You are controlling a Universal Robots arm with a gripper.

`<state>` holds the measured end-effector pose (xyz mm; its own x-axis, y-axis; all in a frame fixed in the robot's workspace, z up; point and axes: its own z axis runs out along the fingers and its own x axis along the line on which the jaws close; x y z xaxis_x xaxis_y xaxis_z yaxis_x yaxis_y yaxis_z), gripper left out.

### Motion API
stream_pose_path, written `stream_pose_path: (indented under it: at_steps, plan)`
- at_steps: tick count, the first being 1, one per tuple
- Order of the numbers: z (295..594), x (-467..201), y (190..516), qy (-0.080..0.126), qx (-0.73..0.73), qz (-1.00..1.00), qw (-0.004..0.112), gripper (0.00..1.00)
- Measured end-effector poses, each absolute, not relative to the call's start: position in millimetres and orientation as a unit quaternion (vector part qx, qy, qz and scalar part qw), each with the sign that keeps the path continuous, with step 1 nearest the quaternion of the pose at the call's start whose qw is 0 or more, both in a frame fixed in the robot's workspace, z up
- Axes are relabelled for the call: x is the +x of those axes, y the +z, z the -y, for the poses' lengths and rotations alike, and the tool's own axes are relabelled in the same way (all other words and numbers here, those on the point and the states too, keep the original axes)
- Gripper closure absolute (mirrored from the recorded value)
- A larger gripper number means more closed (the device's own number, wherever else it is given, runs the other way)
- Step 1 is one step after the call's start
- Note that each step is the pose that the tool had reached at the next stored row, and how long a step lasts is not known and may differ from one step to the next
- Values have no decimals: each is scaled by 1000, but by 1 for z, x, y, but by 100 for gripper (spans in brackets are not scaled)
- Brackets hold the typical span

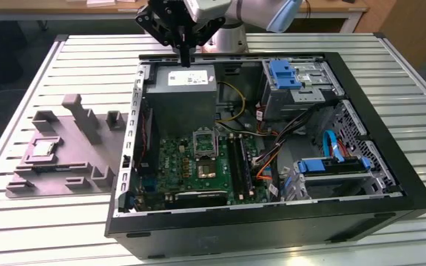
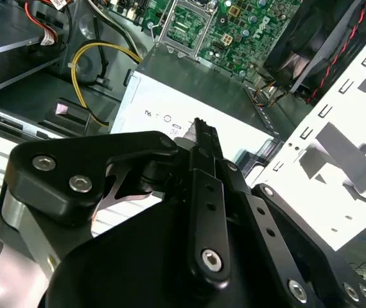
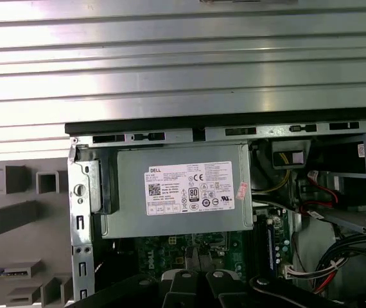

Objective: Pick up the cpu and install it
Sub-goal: 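Reach for the cpu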

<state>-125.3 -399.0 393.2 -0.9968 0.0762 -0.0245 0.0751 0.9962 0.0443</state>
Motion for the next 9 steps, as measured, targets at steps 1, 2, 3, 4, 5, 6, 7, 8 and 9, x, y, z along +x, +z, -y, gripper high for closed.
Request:
stream_pose_path:
  at_steps: [1,2,3,4,5,6,7,8,9]
  plan:
    - [399,-126,393,22,38,-999,13,89]
    - [399,-128,393,22,38,-999,13,89]
    - [399,-129,393,22,38,-999,13,89]
    - [399,-130,393,22,38,-999,13,89]
    - [399,-131,393,22,38,-999,13,89]
    - [399,-132,393,22,38,-999,13,89]
    - [399,-132,393,22,38,-999,13,89]
    - [399,-133,393,22,38,-999,13,89]
    - [399,-133,393,22,38,-999,13,89]
